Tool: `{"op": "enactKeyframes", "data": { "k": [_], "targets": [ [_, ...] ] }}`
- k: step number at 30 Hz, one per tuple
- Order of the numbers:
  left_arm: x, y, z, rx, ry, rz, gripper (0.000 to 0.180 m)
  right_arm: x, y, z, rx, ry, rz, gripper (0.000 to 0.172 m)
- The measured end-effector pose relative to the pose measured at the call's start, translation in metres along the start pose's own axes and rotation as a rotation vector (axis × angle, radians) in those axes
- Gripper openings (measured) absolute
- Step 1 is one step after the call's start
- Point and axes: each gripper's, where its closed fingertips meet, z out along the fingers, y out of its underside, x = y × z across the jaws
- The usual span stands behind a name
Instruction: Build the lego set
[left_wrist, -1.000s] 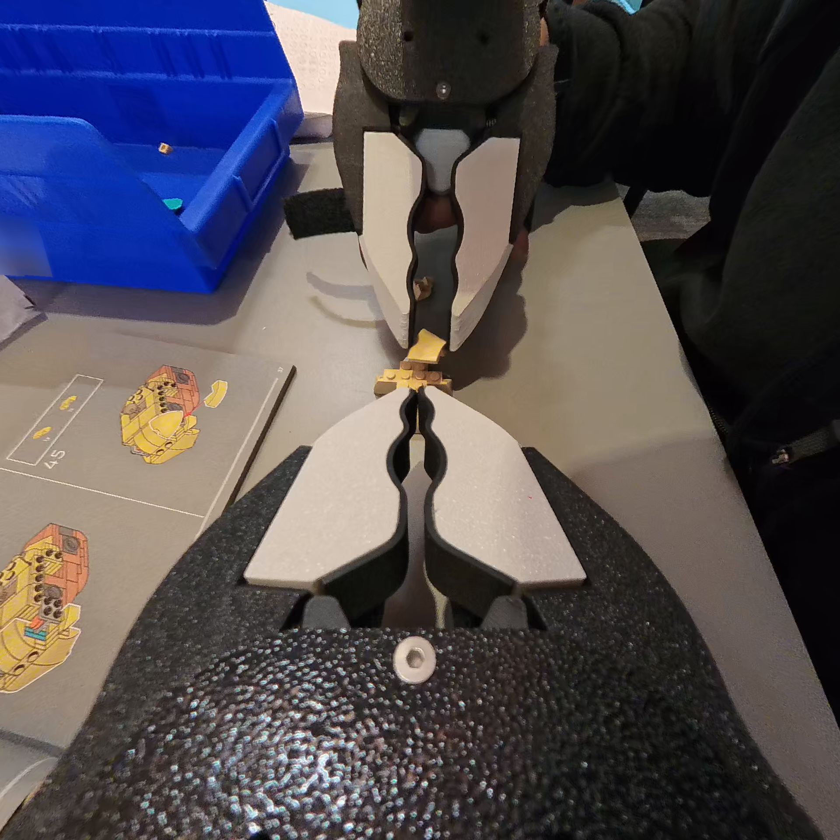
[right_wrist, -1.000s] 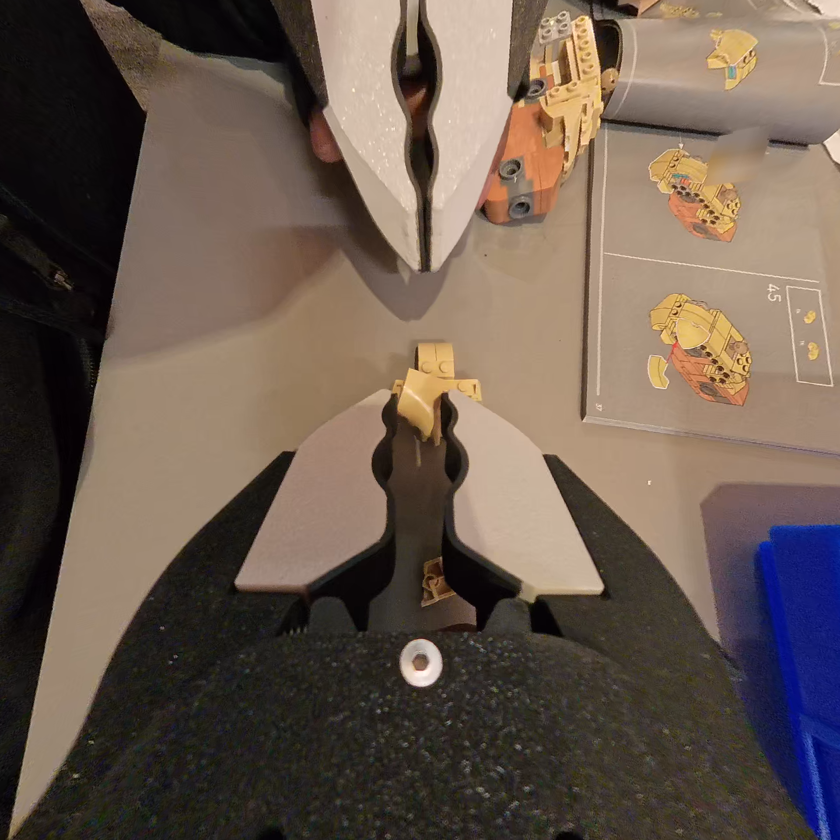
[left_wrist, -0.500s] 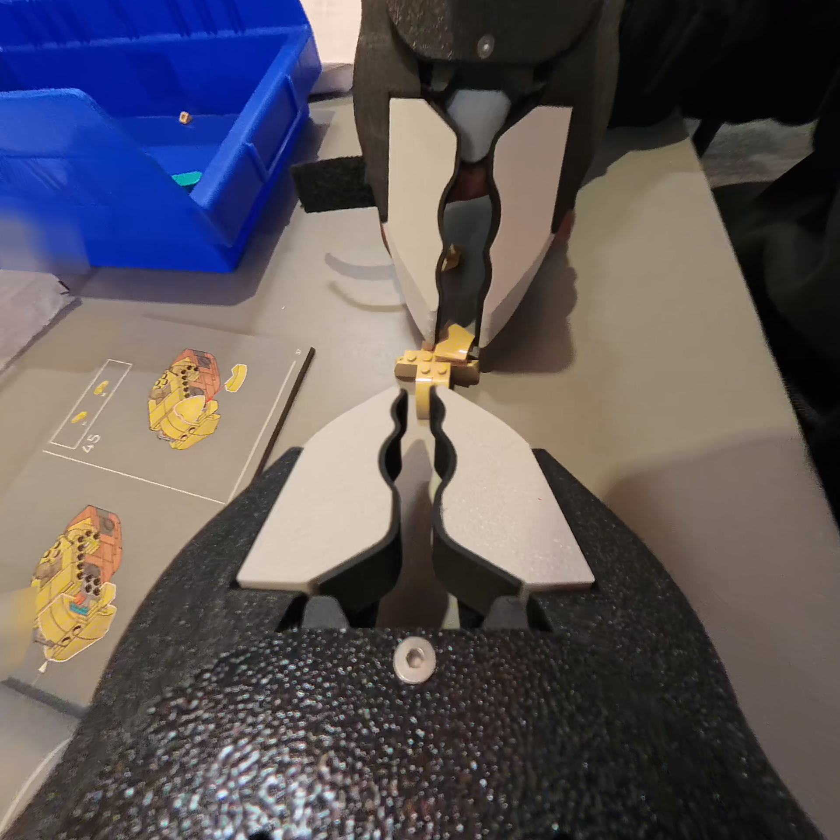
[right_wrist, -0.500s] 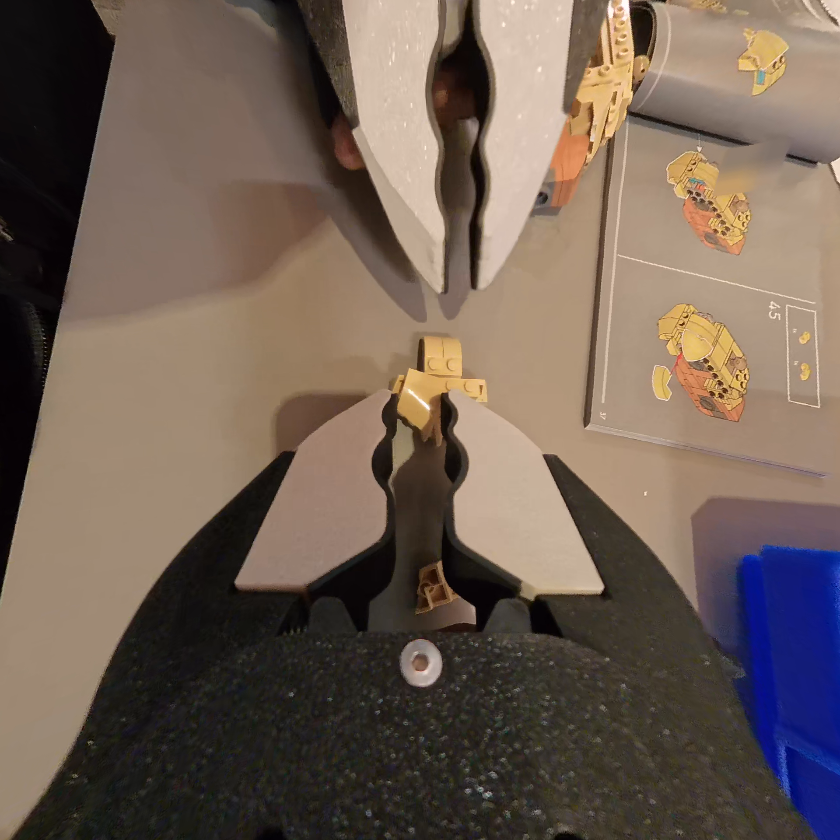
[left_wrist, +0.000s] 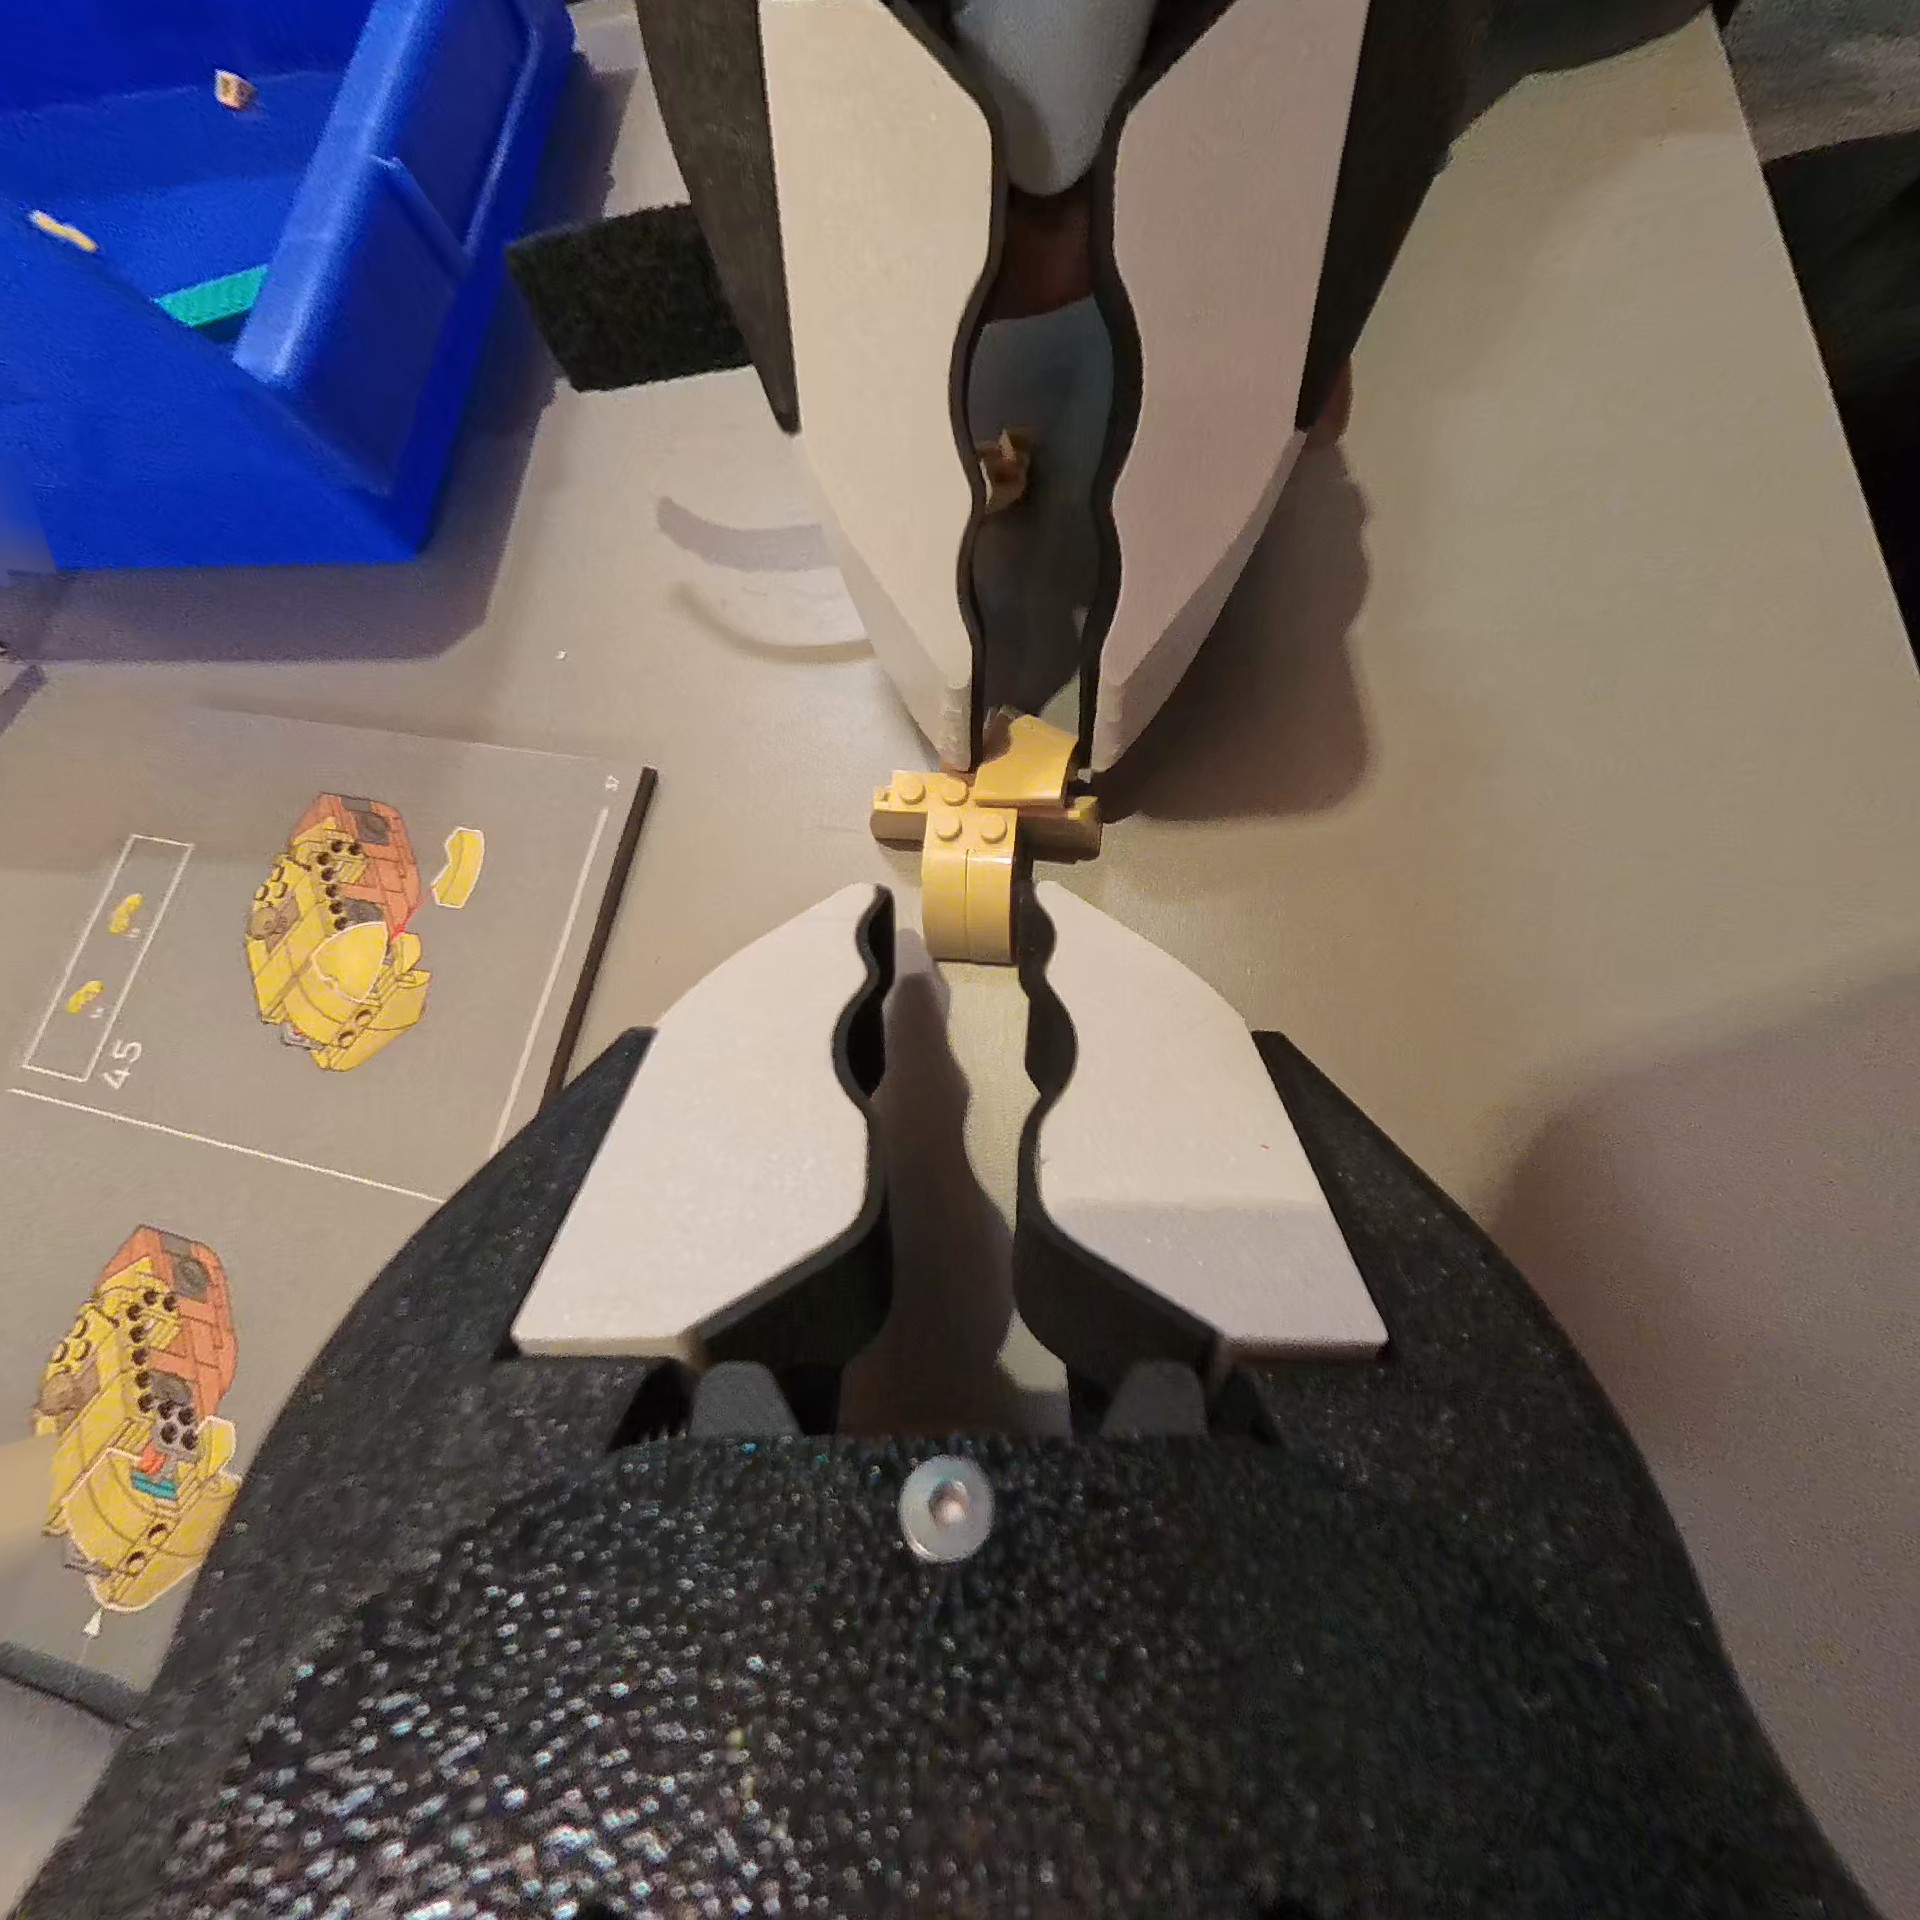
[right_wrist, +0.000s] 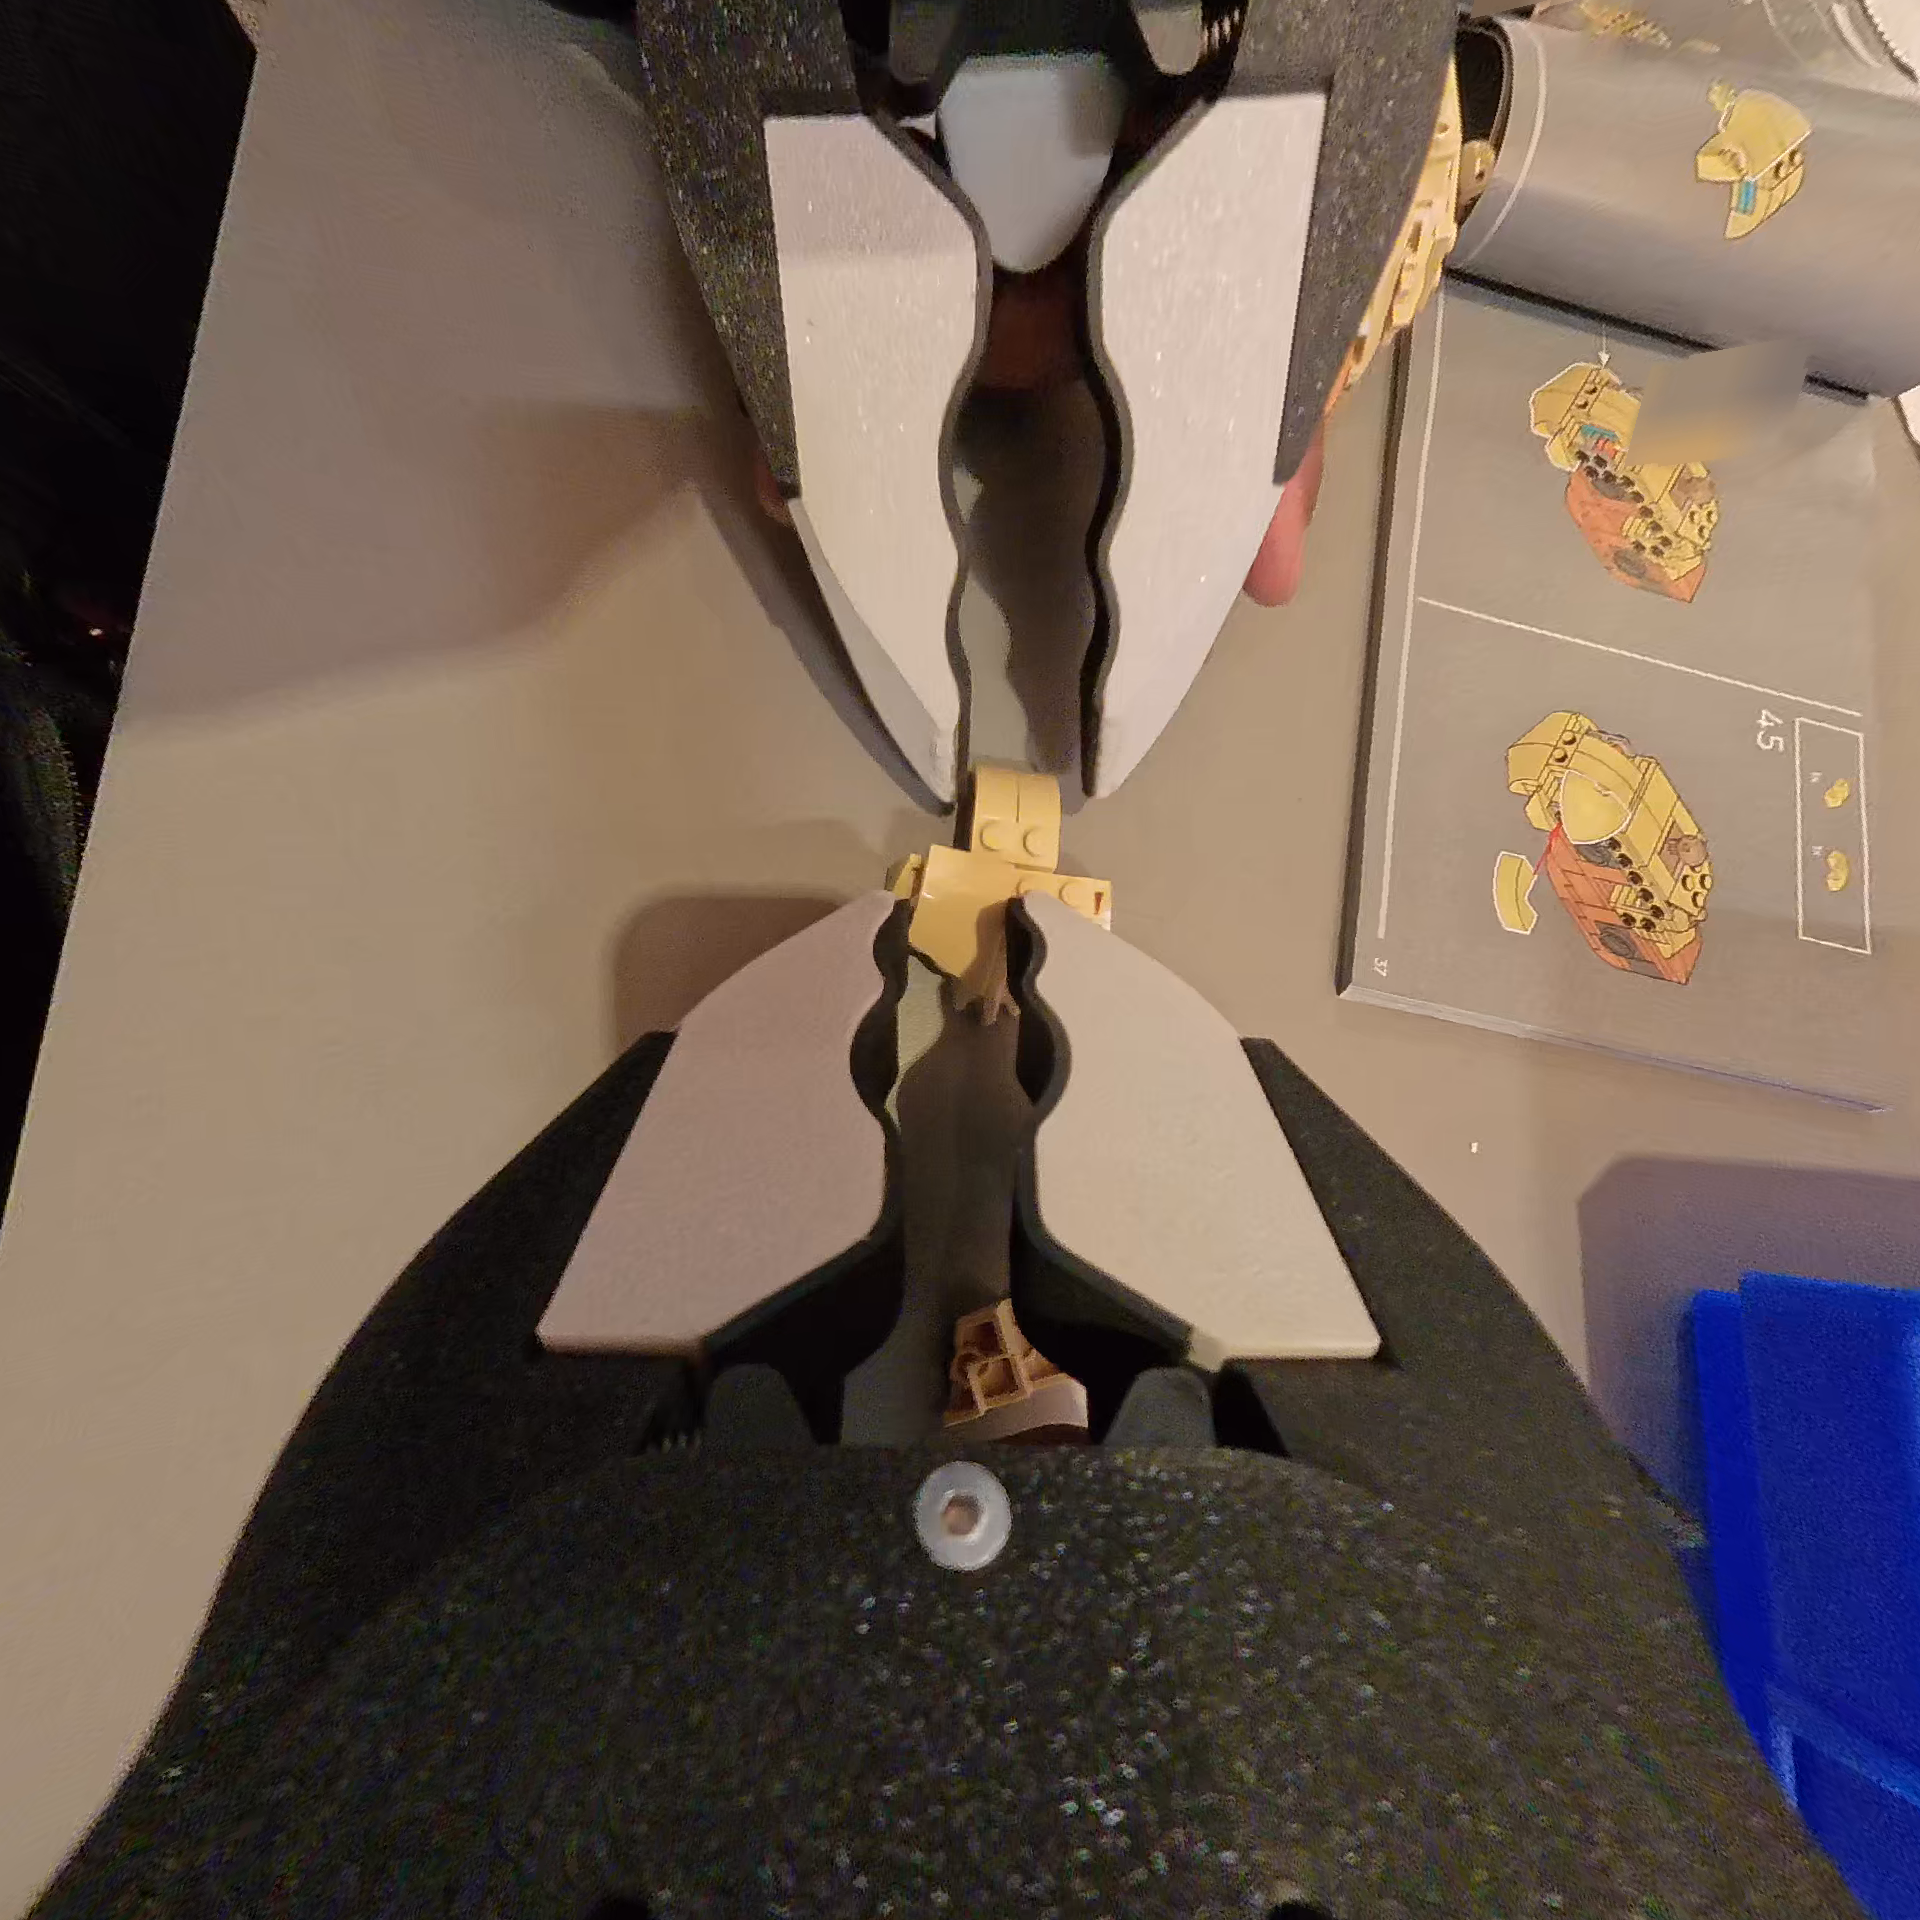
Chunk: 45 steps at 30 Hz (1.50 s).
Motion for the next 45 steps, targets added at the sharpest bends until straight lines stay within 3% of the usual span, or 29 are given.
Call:
{"op": "enactKeyframes", "data": {
  "k": [17, 27, 34, 45],
  "targets": [
    [0.002, 0.003, 0.007, -0.040, 0.071, -0.042, 0.016, 0.001, 0.001, 0.002, -0.005, 0.023, -0.026, 0.020],
    [0.000, 0.003, 0.005, -0.032, 0.074, -0.067, 0.016, 0.006, -0.001, -0.005, 0.021, 0.058, -0.079, 0.032],
    [-0.005, -0.005, -0.005, 0.051, 0.098, -0.193, 0.016, 0.022, 0.005, -0.014, 0.048, 0.198, -0.298, 0.040],
    [-0.017, -0.007, -0.026, 0.065, 0.085, -0.280, 0.016, 0.030, -0.026, -0.015, 0.176, 0.520, -0.735, 0.047]
  ]
}}
